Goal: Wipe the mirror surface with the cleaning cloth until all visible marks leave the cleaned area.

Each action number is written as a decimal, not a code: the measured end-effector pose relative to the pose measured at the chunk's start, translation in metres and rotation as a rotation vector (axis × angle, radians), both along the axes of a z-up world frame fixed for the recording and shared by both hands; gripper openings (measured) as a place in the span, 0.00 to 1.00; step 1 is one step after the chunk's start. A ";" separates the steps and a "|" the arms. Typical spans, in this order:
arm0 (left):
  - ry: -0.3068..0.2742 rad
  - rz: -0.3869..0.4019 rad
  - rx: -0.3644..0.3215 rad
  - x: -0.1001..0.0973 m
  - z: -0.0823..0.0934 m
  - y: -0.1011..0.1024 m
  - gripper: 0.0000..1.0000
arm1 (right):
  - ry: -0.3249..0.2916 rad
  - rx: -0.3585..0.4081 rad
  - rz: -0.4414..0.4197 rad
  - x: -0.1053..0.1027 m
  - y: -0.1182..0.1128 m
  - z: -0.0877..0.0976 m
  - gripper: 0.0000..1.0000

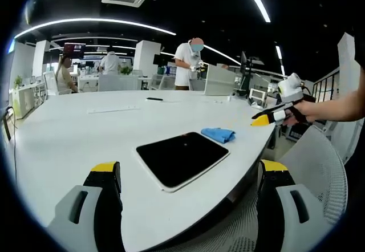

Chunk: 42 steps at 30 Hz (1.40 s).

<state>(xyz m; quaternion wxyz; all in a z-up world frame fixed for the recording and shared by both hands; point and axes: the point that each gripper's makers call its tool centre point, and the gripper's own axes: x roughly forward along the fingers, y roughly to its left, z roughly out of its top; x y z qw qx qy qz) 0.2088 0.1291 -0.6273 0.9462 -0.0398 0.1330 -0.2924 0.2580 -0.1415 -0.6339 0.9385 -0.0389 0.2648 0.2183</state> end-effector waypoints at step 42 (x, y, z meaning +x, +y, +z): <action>-0.004 0.020 -0.005 0.002 0.001 0.003 0.99 | -0.092 0.021 0.017 -0.015 0.007 -0.020 0.92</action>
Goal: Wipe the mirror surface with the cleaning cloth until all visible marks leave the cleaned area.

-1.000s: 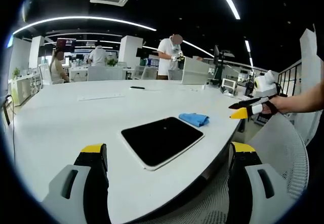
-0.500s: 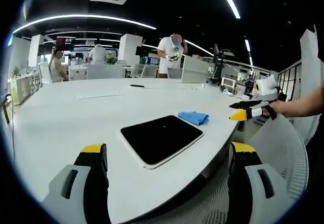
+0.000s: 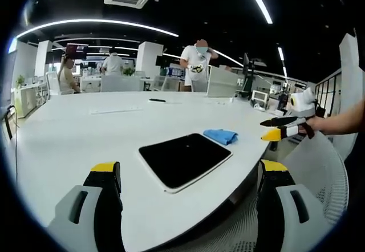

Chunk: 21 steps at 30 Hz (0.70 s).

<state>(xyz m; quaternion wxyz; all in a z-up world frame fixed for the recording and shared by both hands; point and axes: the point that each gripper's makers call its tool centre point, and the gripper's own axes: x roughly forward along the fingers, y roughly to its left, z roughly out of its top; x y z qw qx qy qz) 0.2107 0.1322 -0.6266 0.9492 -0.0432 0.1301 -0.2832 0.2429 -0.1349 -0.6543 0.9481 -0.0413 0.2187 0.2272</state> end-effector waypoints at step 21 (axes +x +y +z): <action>0.007 0.012 0.005 0.000 -0.001 0.002 0.99 | 0.000 0.069 0.011 -0.002 0.007 0.003 0.92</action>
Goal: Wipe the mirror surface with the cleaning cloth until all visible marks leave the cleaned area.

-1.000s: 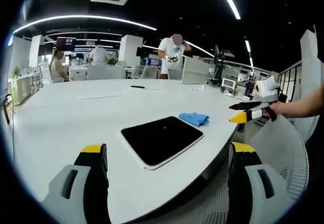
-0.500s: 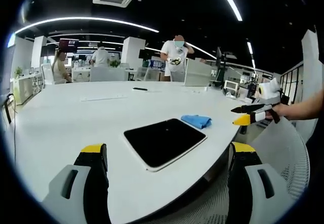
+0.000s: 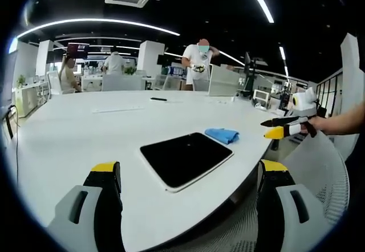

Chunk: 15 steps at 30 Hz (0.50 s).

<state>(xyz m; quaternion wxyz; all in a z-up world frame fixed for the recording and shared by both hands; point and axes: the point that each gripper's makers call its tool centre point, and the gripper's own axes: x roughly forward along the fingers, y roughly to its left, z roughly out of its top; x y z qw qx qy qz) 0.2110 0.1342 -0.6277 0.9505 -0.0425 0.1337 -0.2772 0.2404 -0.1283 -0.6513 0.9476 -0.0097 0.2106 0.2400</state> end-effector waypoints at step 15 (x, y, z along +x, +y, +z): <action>-0.003 0.000 -0.003 0.000 0.001 0.000 0.99 | -0.003 0.010 0.004 0.000 0.001 0.001 0.92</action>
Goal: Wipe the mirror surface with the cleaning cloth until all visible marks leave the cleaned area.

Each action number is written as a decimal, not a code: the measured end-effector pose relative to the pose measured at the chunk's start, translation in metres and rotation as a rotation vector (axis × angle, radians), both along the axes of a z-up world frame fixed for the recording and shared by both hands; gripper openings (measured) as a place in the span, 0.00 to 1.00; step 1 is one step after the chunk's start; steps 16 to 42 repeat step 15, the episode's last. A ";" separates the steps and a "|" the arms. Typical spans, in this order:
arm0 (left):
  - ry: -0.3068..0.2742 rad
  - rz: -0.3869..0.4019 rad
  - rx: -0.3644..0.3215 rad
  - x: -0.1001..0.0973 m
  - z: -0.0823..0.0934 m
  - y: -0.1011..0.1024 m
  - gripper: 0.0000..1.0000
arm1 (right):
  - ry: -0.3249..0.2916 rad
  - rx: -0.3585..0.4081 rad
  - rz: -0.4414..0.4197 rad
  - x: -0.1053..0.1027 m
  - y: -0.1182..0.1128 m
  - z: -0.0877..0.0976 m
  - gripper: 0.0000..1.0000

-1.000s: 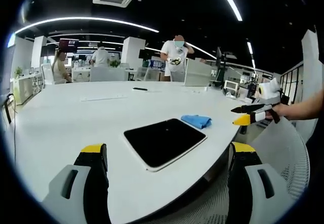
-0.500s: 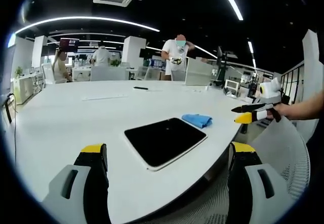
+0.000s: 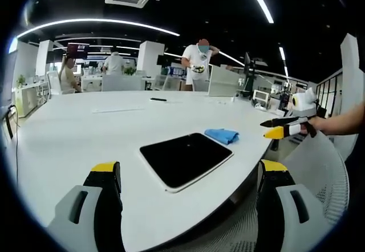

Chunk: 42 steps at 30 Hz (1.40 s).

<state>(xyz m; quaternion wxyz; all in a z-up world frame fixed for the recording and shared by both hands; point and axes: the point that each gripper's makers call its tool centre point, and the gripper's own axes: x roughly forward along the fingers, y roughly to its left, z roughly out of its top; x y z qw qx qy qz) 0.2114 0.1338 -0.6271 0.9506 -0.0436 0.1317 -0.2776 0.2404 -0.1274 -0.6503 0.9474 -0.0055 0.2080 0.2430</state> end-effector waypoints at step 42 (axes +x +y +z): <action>0.000 -0.001 -0.001 0.000 0.000 0.000 0.99 | -0.007 0.009 0.002 -0.002 0.004 0.004 0.92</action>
